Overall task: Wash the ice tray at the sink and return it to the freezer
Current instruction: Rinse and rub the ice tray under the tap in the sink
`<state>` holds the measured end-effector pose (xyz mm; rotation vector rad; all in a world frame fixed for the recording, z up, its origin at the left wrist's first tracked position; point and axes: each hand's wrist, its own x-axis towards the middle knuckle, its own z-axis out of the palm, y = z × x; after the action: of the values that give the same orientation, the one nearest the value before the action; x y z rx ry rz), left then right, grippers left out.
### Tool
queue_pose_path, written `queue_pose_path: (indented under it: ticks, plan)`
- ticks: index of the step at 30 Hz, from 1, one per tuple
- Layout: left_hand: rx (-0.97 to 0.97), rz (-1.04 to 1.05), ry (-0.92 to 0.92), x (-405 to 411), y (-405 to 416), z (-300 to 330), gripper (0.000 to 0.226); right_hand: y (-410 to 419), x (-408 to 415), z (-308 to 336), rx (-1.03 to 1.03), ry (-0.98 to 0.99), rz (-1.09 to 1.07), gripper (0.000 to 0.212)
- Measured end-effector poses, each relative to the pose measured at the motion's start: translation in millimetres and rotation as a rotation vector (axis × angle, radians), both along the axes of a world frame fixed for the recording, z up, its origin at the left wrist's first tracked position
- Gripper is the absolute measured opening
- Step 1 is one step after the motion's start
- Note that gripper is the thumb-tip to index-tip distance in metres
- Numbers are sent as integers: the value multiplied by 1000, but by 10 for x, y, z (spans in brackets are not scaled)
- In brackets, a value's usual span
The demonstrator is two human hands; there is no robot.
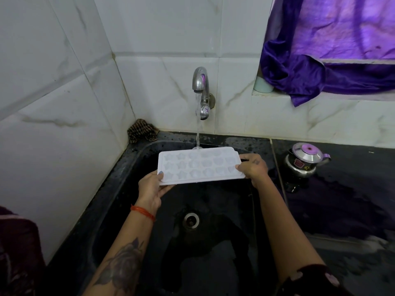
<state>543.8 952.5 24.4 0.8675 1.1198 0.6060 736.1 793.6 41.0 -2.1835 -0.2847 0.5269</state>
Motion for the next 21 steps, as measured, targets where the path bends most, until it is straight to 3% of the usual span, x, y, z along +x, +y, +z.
queue_pose_path:
  ticks: [13, 21]
  plan:
    - [0, -116, 13, 299, -89, -14, 14, -273, 179, -35, -46, -1, -64, 31]
    - [2, -191, 34, 523, -144, -22, 27, -431, 275, -93, -17, 12, -150, 28]
